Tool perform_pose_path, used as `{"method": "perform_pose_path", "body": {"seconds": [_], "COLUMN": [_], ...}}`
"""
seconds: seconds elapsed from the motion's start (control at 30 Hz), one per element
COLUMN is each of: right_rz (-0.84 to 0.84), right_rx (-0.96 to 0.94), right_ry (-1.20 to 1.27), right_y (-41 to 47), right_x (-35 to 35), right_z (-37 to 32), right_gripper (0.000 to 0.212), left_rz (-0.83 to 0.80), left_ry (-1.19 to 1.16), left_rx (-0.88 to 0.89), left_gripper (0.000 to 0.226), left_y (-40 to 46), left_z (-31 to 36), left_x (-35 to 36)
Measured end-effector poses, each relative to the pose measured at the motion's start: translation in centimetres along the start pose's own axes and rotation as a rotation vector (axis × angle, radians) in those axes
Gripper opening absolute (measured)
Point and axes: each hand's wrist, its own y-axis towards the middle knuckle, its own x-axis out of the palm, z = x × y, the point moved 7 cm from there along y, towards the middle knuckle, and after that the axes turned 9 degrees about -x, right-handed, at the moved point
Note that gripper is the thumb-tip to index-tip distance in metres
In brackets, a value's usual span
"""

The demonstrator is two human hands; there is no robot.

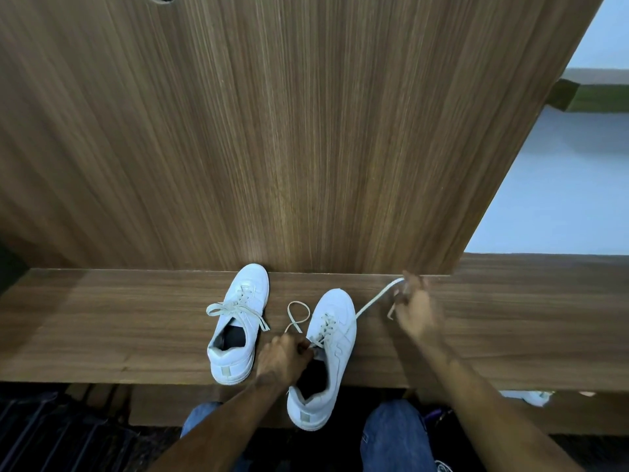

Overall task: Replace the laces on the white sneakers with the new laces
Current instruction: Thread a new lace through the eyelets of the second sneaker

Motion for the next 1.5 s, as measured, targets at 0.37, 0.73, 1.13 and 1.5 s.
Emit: {"method": "perform_pose_path", "body": {"seconds": [0.37,0.73,1.13,1.5], "right_rz": [-0.402,-0.39,-0.528,-0.565], "right_rx": [-0.467,-0.348,-0.484,-0.097], "right_ry": [-0.302,-0.353,-0.766,0.125], "right_y": [-8.2,-6.7,-6.1,-2.9], "right_x": [8.4,5.7,5.2,3.2], "right_z": [-6.3,-4.0,-3.9,-3.6], "right_gripper": [0.027,0.027,0.039,0.028], "left_rz": [0.018,-0.231,-0.128,-0.468], "left_ry": [0.002,-0.262,0.389,-0.527], "left_rx": [0.006,0.11,0.108,-0.17], "left_gripper": [0.028,0.025,0.031,0.02], "left_y": [0.0,0.3,1.6,2.0], "left_z": [0.0,0.6,1.2,1.6], "left_x": [0.0,1.6,-0.8,-3.5]}}
